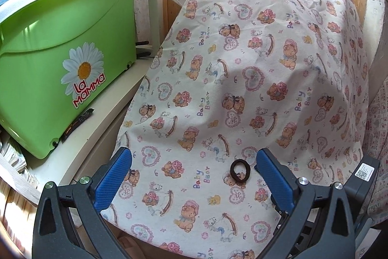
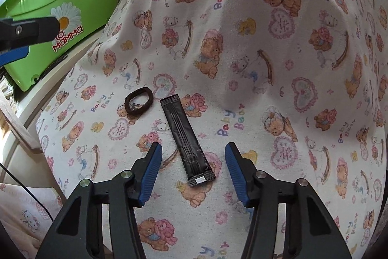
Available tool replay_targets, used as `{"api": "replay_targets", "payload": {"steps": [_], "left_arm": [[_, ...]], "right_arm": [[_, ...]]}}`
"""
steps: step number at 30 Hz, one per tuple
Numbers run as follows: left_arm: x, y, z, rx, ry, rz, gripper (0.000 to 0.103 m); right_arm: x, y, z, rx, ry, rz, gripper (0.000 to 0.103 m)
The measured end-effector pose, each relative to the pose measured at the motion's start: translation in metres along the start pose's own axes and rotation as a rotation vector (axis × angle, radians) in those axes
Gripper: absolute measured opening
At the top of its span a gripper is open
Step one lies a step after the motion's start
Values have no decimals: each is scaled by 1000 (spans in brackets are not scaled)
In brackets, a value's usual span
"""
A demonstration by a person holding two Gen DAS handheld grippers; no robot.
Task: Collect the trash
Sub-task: 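Grasp the black hair tie ring with the left tool, then grasp the black strip with the right tool while the left tool holds the ring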
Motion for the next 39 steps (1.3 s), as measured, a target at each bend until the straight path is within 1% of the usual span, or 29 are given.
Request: {"api": "replay_targets", "payload": {"steps": [2,4,5,6,9,10,12,13,15,17,18,20,22,23,24,26,30,32,34,35,37,38,39], "left_arm": [[-1,0,0,3,2,1,101],[-2,0,0,4,5,3,101],[-3,0,0,4,4,6,101],[-3,-1,0,4,1,8,101],[-3,-1,-5,-13,-11,19,101],[-1,0,-8,-25,-26,24,100],[5,4,-17,-53,-69,26,98],[9,6,-22,-66,-81,22,95],[16,5,-36,-99,-89,8,89],[23,0,-50,-146,-114,7,72],[26,-3,-57,-173,-132,13,68],[32,-10,-70,-224,-173,39,55],[39,-15,-79,-259,-205,52,49],[41,-17,-83,-268,-208,53,47],[43,-17,-86,-272,-200,49,46],[48,-20,-92,-283,-188,36,40],[56,-28,-102,-317,-155,1,32],[61,-31,-105,-324,-144,-22,30],[66,-35,-106,-337,-125,-45,28],[68,-38,-108,-345,-112,-54,22],[70,-41,-109,-344,-100,-68,14],[71,-42,-109,-342,-89,-79,8],[73,-44,-108,-340,-80,-92,4]], "right_arm": [[-3,0,-1,3,-9,20,47],[-3,1,-1,1,-9,24,33],[-3,1,-1,0,-10,26,30],[-3,1,0,-1,-5,28,23],[-2,0,3,1,0,19,18],[-1,-1,8,11,7,14,12],[-2,1,17,35,15,12,5],[-2,1,21,42,18,9,3],[-1,2,30,57,33,1,3],[0,2,36,62,38,4,3],[0,1,38,61,41,6,3],[3,2,41,61,55,-3,3],[9,2,43,59,78,-26,3],[12,2,44,62,80,-34,3],[16,2,45,62,75,-42,3],[23,2,45,52,72,-56,3],[33,1,43,40,79,-86,5],[35,0,44,42,76,-85,12],[38,0,47,53,66,-81,29],[38,0,49,61,62,-79,33],[39,1,51,74,55,-76,48],[39,1,53,79,55,-75,50],[40,2,54,80,57,-74,51]]}}
Point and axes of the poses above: each gripper's, at about its wrist camera, not at the fingertips, and z roughly against the way its jaws point, x to its right, y to its top, the point moved 5 cm from there along -z, roughly the way its jaws point, and after that the axes turned 3 degrees about y, right-handed, at the moved point
